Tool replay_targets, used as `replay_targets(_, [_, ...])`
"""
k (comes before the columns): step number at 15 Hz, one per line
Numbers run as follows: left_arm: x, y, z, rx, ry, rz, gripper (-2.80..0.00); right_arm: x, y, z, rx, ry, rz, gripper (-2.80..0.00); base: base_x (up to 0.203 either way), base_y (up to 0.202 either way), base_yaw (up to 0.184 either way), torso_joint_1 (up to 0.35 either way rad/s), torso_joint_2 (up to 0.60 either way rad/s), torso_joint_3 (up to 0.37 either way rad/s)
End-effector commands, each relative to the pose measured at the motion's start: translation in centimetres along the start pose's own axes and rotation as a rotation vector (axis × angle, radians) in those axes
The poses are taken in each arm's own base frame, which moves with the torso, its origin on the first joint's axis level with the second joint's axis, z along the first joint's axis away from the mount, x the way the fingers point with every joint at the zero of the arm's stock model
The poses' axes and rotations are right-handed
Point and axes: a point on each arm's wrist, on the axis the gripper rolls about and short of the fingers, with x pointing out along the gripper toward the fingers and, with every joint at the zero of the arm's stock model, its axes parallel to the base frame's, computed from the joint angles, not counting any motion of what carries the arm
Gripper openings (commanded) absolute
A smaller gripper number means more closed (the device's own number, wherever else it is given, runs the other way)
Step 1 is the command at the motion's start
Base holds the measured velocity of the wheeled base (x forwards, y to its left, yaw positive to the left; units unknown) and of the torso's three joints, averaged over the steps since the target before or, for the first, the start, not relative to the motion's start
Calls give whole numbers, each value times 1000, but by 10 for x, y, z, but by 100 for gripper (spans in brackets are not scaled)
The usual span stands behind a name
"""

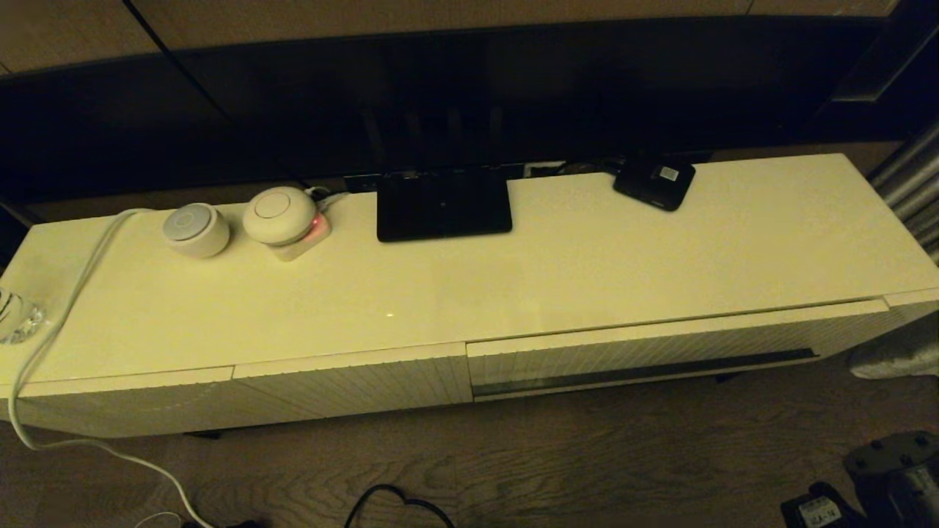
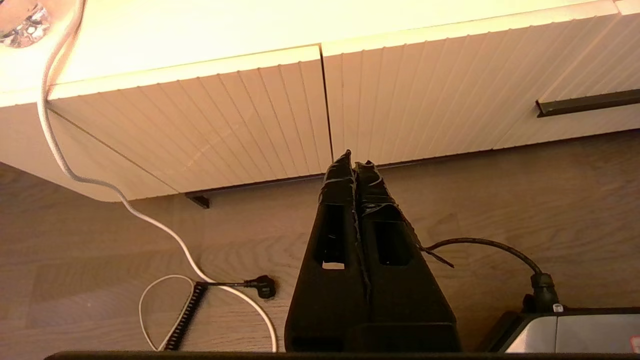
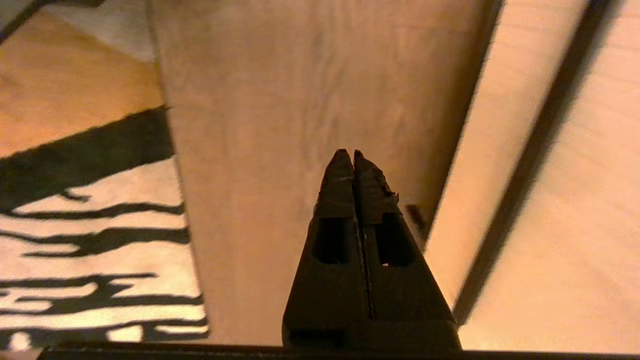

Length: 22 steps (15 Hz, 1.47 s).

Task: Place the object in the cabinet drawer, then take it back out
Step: Open the drawer

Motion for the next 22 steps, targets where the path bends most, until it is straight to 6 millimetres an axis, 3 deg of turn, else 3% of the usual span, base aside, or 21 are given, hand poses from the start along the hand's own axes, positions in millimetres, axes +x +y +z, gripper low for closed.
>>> replay_targets(1, [0, 0, -1, 0, 3, 0, -280, 8, -7, 3, -10, -1, 5, 0, 0, 0, 0, 0, 0, 0])
replay_targets(6, [0, 0, -1, 0, 3, 0, -280, 27, -9, 5, -14, 12, 50, 0, 0, 0, 0, 0, 0, 0])
replay_targets(14, [0, 0, -1, 0, 3, 0, -280, 55, -11, -2, 37, 38, 2, 0, 0, 0, 0, 0, 0, 0])
replay_targets(19, [0, 0, -1, 0, 3, 0, -280, 84, -16, -7, 73, 43, -58, 0, 0, 0, 0, 0, 0, 0])
replay_targets(22, [0, 0, -1, 0, 3, 0, -280, 88, -20, -8, 81, 37, -77, 0, 0, 0, 0, 0, 0, 0])
